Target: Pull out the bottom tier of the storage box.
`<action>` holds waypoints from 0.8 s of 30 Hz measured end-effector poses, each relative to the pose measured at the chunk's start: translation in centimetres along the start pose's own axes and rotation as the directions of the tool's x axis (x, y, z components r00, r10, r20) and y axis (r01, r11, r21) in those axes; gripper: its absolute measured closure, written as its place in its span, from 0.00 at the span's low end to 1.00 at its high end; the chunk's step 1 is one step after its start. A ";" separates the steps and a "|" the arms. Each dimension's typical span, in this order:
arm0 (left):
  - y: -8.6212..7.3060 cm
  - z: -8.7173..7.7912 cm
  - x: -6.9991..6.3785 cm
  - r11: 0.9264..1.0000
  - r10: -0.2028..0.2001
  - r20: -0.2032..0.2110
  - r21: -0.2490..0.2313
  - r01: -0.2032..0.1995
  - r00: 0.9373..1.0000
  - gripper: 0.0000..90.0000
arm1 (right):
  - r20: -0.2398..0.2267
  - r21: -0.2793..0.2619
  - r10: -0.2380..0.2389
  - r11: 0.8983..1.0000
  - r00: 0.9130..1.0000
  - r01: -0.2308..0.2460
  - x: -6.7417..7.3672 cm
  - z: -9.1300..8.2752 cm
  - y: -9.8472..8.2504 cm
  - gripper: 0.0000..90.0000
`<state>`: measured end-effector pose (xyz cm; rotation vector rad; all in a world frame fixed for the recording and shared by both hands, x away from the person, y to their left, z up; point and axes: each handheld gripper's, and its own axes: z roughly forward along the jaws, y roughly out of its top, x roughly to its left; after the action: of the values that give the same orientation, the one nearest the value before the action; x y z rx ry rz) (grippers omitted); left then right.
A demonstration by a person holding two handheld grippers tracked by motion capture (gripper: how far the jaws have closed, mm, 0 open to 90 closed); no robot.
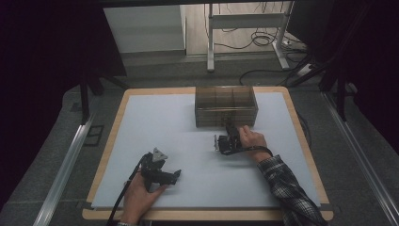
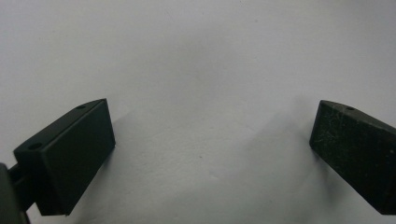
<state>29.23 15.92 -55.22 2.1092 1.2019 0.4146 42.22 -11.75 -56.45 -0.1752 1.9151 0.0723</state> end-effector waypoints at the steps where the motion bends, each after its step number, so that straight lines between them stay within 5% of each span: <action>1: 0.0 0.0 0.0 1.000 0.000 0.000 0.000 0.000 1.000 0.00 | 0.008 -0.010 0.001 1.000 1.000 -0.001 0.1 0.1 0.0 0.87; 8: 0.0 0.0 0.0 1.000 0.000 0.001 0.000 0.000 1.000 0.00 | -0.009 -0.009 0.007 1.000 1.000 -0.007 0.0 -0.1 0.1 0.88; 9: 0.0 0.0 0.0 1.000 0.000 0.000 0.000 0.000 1.000 0.00 | -0.052 -0.015 0.010 1.000 0.999 -0.011 -0.1 0.0 0.0 0.88; 10: 0.0 0.0 0.0 1.000 0.000 0.000 0.000 0.000 1.000 0.00 | -0.004 -0.008 0.005 1.000 1.000 -0.005 0.1 -0.2 0.0 0.88; 11: 0.0 0.0 0.0 1.000 0.000 0.001 0.000 0.000 1.000 0.00 | -0.054 -0.018 0.009 1.000 0.998 -0.010 -0.1 -0.2 0.0 0.88; 13: 0.0 0.0 0.0 1.000 0.000 0.001 0.000 0.000 1.000 0.00 | 0.005 -0.014 0.006 1.000 1.000 -0.006 0.2 -0.5 0.0 0.88; 24: 0.0 0.0 0.0 1.000 0.000 0.001 -0.002 0.000 1.000 0.00 | -0.024 -0.041 0.014 0.999 1.000 -0.015 0.4 -2.0 -0.2 0.88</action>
<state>29.23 15.91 -55.23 2.1074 1.2013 0.4147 40.29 -12.27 -56.15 -0.1909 1.9395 0.1195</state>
